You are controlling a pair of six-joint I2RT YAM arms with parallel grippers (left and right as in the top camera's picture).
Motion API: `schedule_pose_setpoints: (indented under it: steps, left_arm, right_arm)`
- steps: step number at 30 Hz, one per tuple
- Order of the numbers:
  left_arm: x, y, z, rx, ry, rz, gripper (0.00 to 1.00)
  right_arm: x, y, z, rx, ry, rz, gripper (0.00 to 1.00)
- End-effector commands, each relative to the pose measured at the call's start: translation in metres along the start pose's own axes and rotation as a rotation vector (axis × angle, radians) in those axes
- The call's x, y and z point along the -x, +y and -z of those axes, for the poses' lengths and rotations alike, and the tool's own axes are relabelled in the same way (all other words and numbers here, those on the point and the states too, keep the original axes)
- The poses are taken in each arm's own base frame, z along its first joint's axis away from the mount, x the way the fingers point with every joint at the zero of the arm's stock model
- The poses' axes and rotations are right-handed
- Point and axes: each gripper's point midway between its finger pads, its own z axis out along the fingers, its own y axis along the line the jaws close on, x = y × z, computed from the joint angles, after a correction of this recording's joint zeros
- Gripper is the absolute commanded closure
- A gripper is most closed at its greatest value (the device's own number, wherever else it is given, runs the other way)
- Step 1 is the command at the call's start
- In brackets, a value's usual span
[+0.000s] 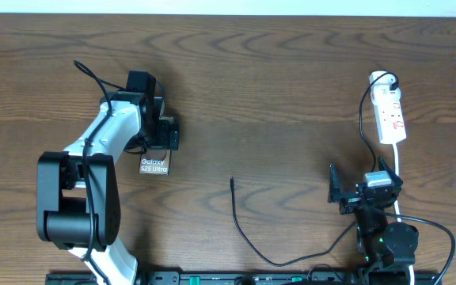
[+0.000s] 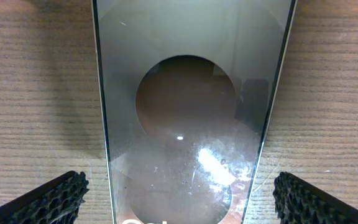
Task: Plug charger to phone and switch on socket
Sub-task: 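Close the left gripper on the phone's top edge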
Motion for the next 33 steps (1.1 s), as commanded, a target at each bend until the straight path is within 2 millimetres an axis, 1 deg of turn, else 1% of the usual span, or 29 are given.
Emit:
schedule_pose_setpoints:
  steps: [1, 13, 21, 33]
  left_arm:
    - [-0.001, 0.002, -0.006, 0.012, 0.007, -0.019, 0.02]
    - [0.002, 0.002, -0.007, 0.011, -0.010, -0.022, 0.02]
    - [-0.005, 0.003, -0.019, 0.011, -0.014, -0.022, 0.02]
    - [-0.004, 0.003, -0.019, 0.011, -0.018, -0.022, 0.02]
  right_arm:
    - [-0.001, 0.001, 0.000, 0.003, 0.002, 0.012, 0.01]
    - [-0.001, 0.001, 0.000, 0.003, 0.002, 0.012, 0.01]
    - [-0.001, 0.001, 0.000, 0.003, 0.002, 0.012, 0.01]
    - [-0.001, 0.001, 0.000, 0.003, 0.002, 0.012, 0.01]
